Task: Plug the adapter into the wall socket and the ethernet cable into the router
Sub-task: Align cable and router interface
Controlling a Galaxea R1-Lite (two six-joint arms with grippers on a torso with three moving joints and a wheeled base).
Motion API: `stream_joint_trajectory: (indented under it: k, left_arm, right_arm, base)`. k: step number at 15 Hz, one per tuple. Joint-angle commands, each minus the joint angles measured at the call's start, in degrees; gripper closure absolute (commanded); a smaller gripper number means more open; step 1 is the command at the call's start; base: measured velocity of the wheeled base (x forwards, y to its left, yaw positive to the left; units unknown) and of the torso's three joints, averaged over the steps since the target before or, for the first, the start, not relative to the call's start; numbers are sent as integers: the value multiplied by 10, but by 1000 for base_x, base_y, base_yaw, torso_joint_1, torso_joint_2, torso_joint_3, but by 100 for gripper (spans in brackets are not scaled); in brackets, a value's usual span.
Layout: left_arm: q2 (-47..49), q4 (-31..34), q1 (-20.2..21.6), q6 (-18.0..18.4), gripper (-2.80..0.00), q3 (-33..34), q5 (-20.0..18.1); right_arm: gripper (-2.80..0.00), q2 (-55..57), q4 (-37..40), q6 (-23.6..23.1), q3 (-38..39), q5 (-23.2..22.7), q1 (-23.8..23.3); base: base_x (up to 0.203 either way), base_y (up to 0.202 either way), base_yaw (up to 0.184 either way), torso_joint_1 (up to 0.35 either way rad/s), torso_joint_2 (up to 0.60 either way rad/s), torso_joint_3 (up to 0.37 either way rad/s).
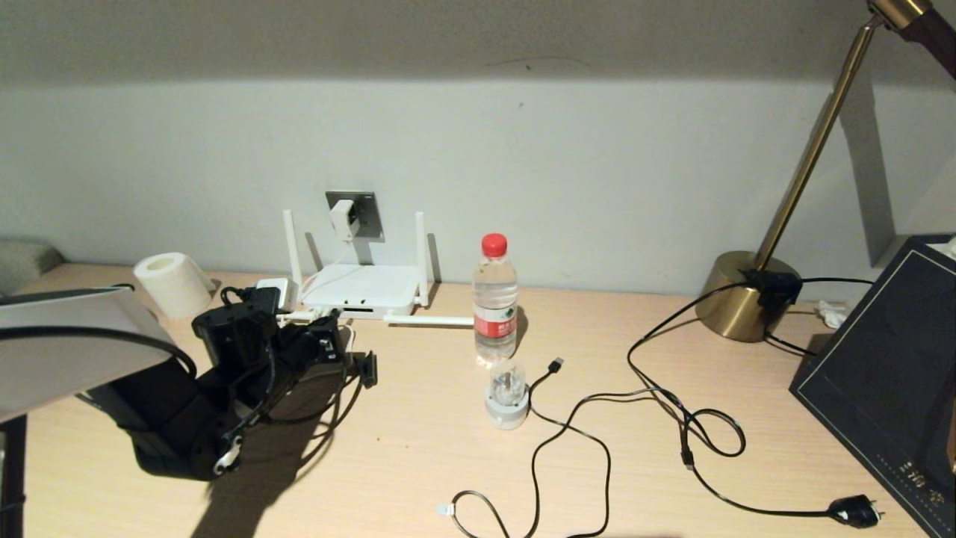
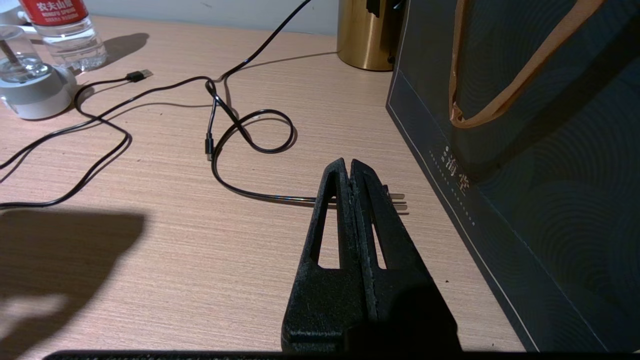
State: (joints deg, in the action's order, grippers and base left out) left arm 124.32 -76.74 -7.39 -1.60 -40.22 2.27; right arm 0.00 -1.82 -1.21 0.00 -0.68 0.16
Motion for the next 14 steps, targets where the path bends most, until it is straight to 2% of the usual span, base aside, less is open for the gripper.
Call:
stream_joint_trajectory:
  k: [1,14]
  left_arm:
    - [4,-4,0,-1,0,0,1]
    - [8,-4,0,-1,0,-14,-2]
  right_arm:
    - [0,0,0,0,5,0,0]
    - [0,0,0,0,5,0,0]
  base:
    - [0,0,0,0,0,0]
    - [0,0,0,0,0,0]
